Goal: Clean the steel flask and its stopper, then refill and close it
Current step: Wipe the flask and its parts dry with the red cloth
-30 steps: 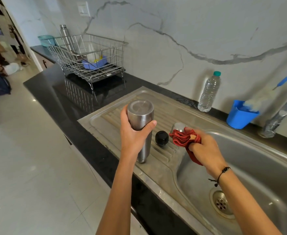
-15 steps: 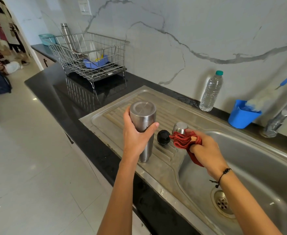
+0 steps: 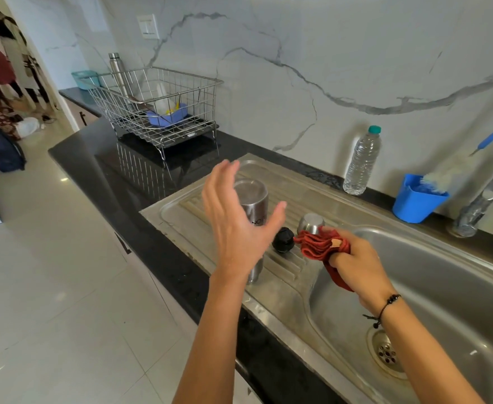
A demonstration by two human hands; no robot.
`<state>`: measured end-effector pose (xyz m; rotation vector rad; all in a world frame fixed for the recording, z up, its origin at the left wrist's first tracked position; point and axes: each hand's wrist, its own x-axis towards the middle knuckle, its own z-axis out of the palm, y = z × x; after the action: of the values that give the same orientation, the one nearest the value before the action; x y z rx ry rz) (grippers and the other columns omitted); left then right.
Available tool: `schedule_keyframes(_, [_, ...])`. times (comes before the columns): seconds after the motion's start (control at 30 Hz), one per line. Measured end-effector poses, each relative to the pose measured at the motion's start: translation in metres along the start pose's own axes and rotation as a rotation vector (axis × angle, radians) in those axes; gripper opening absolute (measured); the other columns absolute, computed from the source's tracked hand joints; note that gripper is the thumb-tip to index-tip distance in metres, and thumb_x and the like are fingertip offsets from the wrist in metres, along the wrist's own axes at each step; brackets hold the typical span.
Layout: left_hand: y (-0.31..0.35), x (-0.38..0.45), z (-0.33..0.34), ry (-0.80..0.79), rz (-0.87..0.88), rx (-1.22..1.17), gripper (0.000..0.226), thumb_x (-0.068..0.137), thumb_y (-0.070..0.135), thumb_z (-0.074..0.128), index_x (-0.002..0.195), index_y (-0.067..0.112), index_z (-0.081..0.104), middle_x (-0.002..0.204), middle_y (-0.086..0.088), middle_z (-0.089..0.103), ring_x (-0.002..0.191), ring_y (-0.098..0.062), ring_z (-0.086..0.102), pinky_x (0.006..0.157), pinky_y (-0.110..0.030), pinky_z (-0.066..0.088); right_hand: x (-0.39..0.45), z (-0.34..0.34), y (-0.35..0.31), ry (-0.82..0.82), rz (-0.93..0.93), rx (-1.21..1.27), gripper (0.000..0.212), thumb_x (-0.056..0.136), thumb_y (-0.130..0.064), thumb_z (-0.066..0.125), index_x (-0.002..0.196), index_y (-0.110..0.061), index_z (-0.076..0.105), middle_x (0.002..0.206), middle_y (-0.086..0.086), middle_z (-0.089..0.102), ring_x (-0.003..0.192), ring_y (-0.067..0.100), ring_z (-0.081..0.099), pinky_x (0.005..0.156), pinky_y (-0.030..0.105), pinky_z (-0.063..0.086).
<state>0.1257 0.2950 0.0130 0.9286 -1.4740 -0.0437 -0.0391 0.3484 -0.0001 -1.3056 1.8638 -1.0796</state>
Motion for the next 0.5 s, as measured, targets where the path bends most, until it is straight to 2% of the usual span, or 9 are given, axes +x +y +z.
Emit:
schedule_keyframes(0.03, [0.009, 0.001, 0.005, 0.042, 0.085, -0.003, 0.067, 0.076, 0.041, 0.067, 0.130, 0.014, 0.038, 0.133, -0.014, 0.041, 0.126, -0.025, 0.039, 0.108, -0.041, 0.035, 0.000, -0.001, 0.000, 0.019, 0.003, 0.004, 0.051, 0.083, 0.009, 0.047, 0.121, -0.022, 0.061, 0.109, -0.001, 0.063, 0.109, 0.016, 0.053, 0.093, 0.028, 0.041])
schedule_keyframes(0.1, [0.026, -0.001, 0.019, 0.056, 0.199, -0.020, 0.054, 0.080, 0.032, 0.065, 0.124, 0.007, 0.046, 0.126, -0.016, 0.046, 0.119, -0.024, 0.045, 0.105, -0.031, 0.037, -0.001, -0.003, 0.002, 0.060, 0.001, 0.011, 0.051, 0.082, 0.009, 0.046, 0.118, -0.023, 0.062, 0.099, -0.004, 0.064, 0.100, 0.014, 0.056, 0.084, 0.024, 0.041])
schedule_keyframes(0.17, [0.036, -0.010, 0.036, -0.028, 0.221, -0.071, 0.042, 0.083, 0.022, 0.064, 0.116, -0.002, 0.055, 0.118, -0.020, 0.054, 0.113, -0.021, 0.049, 0.102, -0.022, 0.037, -0.002, -0.008, 0.007, 0.096, 0.012, 0.005, 0.051, 0.081, 0.010, 0.045, 0.111, -0.026, 0.064, 0.085, -0.009, 0.064, 0.084, 0.011, 0.057, 0.070, 0.022, 0.041])
schedule_keyframes(0.2, [0.036, -0.017, 0.045, -0.099, 0.205, -0.091, 0.037, 0.085, 0.020, 0.061, 0.113, -0.003, 0.058, 0.116, -0.019, 0.055, 0.111, -0.021, 0.051, 0.099, -0.021, 0.039, -0.003, -0.011, 0.010, 0.114, 0.026, 0.001, 0.049, 0.081, 0.010, 0.045, 0.110, -0.025, 0.064, 0.081, -0.010, 0.062, 0.081, 0.010, 0.056, 0.067, 0.022, 0.040])
schedule_keyframes(0.3, [0.018, -0.044, 0.065, -0.328, 0.037, -0.083, 0.029, 0.090, 0.020, 0.054, 0.112, 0.002, 0.059, 0.116, -0.012, 0.054, 0.109, -0.019, 0.052, 0.094, -0.027, 0.045, -0.004, -0.020, 0.025, 0.168, 0.102, 0.010, 0.047, 0.083, 0.007, 0.045, 0.118, -0.019, 0.062, 0.090, -0.002, 0.063, 0.091, 0.018, 0.056, 0.076, 0.026, 0.039])
schedule_keyframes(0.37, [-0.003, -0.063, 0.077, -0.435, -0.112, 0.026, 0.027, 0.089, 0.017, 0.059, 0.114, 0.005, 0.058, 0.120, -0.012, 0.052, 0.112, -0.024, 0.051, 0.093, -0.038, 0.047, -0.008, -0.028, 0.036, 0.202, 0.142, 0.012, 0.047, 0.082, 0.007, 0.046, 0.121, -0.016, 0.060, 0.098, 0.004, 0.064, 0.097, 0.021, 0.057, 0.079, 0.026, 0.039])
schedule_keyframes(0.43, [-0.020, -0.076, 0.084, -0.557, -0.282, 0.191, 0.037, 0.088, 0.018, 0.063, 0.123, 0.009, 0.054, 0.133, -0.016, 0.044, 0.122, -0.031, 0.043, 0.100, -0.047, 0.042, -0.013, -0.037, 0.047, 0.230, 0.166, 0.006, 0.050, 0.080, 0.009, 0.047, 0.121, -0.015, 0.061, 0.104, 0.006, 0.066, 0.105, 0.023, 0.057, 0.083, 0.027, 0.040])
schedule_keyframes(0.5, [-0.031, -0.081, 0.091, -0.678, -0.439, 0.269, 0.052, 0.091, 0.023, 0.060, 0.138, 0.014, 0.040, 0.152, -0.018, 0.021, 0.139, -0.034, 0.022, 0.113, -0.045, 0.028, -0.018, -0.044, 0.056, 0.251, 0.193, -0.013, 0.050, 0.078, 0.010, 0.047, 0.120, -0.015, 0.062, 0.107, 0.006, 0.066, 0.107, 0.022, 0.057, 0.086, 0.027, 0.041])
